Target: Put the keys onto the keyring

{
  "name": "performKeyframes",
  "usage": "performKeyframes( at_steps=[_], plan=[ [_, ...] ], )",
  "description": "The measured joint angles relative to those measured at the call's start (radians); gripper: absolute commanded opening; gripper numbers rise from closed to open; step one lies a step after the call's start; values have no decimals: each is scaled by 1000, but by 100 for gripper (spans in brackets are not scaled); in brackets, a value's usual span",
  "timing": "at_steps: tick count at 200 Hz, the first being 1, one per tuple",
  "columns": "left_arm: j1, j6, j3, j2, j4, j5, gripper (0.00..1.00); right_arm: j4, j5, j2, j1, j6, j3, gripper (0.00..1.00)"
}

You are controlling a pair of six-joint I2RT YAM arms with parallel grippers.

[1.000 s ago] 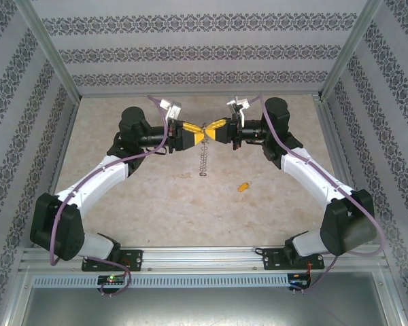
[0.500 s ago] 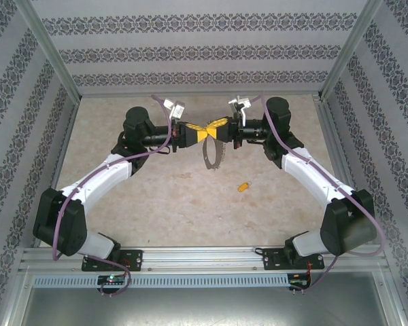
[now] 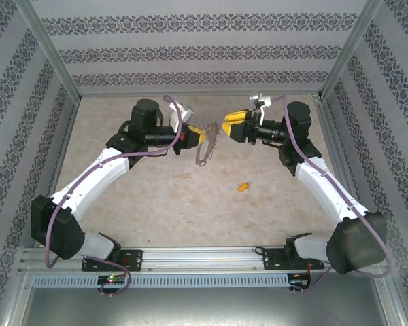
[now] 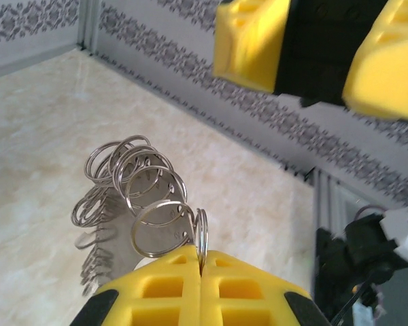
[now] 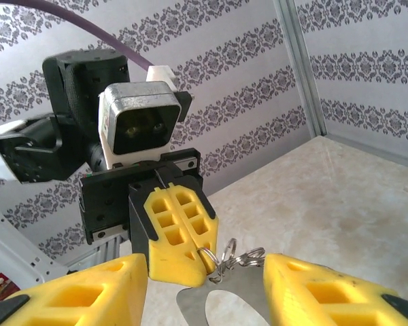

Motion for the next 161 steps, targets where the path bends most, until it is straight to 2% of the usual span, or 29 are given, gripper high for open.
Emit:
performKeyframes(
  at_steps=[31,67,97,161],
  plan=[
    [-19,127,55,0,-178,-56,0,-20,1,-2,13,12,-32,45],
    [-21,176,59,0,-253,-52,0,-36,4,2,67,19,-71,38],
    [-21,174,58,-2,-252,-29,0,-39,3,1,95,30,-103,32],
    [-6,15,-54,-30,-50,106,0,-23,10,-10,142,61,-159,36]
  ],
)
